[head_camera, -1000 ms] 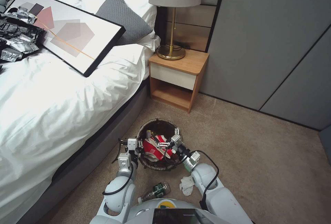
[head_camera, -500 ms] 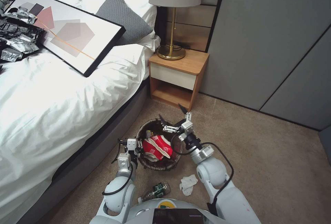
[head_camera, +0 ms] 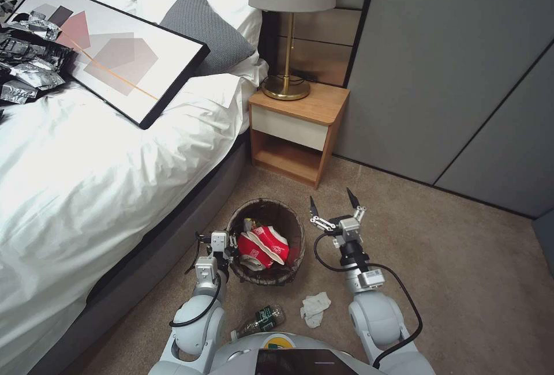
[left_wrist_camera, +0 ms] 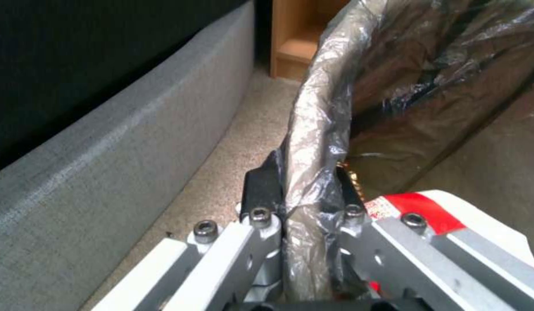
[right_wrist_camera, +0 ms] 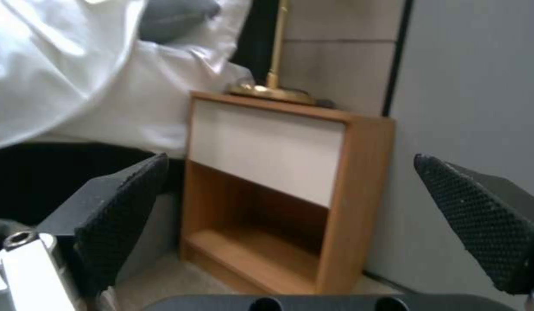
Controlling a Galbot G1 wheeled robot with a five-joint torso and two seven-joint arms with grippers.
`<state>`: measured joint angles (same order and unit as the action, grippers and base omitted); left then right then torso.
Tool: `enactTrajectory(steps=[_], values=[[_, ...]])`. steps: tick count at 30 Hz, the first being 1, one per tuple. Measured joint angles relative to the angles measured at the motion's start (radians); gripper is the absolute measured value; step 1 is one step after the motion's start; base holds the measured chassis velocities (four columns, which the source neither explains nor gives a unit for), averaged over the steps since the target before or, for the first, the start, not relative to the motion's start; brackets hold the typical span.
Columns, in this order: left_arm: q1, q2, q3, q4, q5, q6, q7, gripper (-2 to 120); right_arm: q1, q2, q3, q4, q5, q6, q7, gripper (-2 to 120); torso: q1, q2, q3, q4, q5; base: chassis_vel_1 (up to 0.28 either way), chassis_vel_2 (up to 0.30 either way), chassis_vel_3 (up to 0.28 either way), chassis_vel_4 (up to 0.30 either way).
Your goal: Pick up the trash bin, then pick up the garbage from the floor and place it into the trash bin.
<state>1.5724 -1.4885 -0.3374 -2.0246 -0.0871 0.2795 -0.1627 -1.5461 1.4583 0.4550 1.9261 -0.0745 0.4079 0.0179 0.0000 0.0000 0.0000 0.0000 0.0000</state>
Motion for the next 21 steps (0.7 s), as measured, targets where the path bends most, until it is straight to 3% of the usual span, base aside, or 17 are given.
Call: enactTrajectory(steps=[10, 21], values=[[0.001, -0.001, -0.001, -0.003, -0.001, -0.001, 0.000, 5, 0.015, 0.014, 0.005, -0.054, 0.010, 0.062, 0.016, 100, 0.000, 0.000, 0.000, 0.0001, 0.0000, 0.000, 0.000, 0.000, 0.000], [0.001, -0.001, -0.004, -0.004, -0.003, -0.001, -0.001, 5, 0.019, 0.019, -0.003, -0.061, 0.011, 0.065, 0.001, 100, 0.000, 0.000, 0.000, 0.0000, -0.0001, 0.000, 0.000, 0.000, 0.000]])
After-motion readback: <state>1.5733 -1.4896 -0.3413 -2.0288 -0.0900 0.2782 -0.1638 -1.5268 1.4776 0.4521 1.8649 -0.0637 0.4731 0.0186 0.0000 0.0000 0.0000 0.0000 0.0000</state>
